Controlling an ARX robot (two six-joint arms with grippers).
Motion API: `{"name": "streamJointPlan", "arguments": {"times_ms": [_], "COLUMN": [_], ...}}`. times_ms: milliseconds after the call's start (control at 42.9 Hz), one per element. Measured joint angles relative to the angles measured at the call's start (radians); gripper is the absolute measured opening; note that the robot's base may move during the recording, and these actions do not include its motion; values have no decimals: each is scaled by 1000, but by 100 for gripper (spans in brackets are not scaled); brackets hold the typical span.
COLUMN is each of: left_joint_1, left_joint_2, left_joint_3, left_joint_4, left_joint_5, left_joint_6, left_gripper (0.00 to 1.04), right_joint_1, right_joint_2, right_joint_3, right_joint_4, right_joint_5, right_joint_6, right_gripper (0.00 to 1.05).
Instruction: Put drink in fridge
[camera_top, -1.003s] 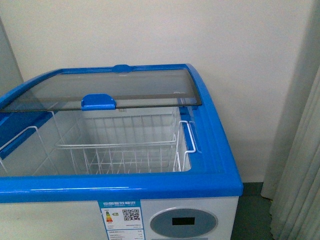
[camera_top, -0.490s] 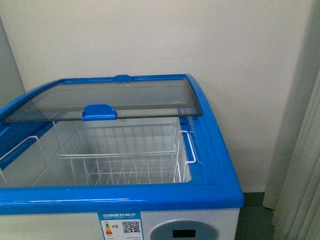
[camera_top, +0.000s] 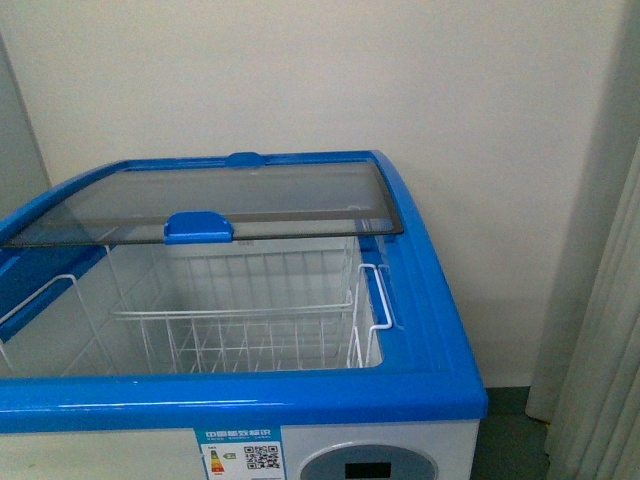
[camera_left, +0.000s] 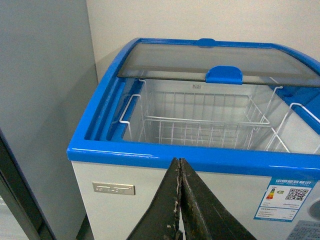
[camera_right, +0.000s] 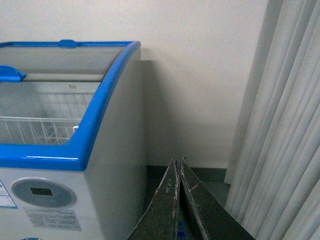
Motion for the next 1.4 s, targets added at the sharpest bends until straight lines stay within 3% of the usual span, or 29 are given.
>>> {"name": "streamJointPlan", "arguments": {"times_ms": [163,233,466,536,770,1399], "left_joint_1": [0,0,0,0,0,0], "left_joint_2": [0,0,0,0,0,0], "left_joint_3": [0,0,0,0,0,0], "left_joint_4": [0,0,0,0,0,0], "left_joint_5": [0,0,0,0,0,0], "left_joint_6": [0,0,0,0,0,2], "left_gripper": [3,16,48,64,98,97], "right_joint_1": [0,0,0,0,0,0], "right_joint_2": [-2,-2,-2,-2,-2,-2], "right_joint_3": [0,0,0,0,0,0], "right_joint_4": [1,1,1,1,1,1], "right_joint_5": [0,0,0,0,0,0], "right_joint_6": [0,0,0,0,0,0], "right_gripper": [3,17,49,64,98,98]}}
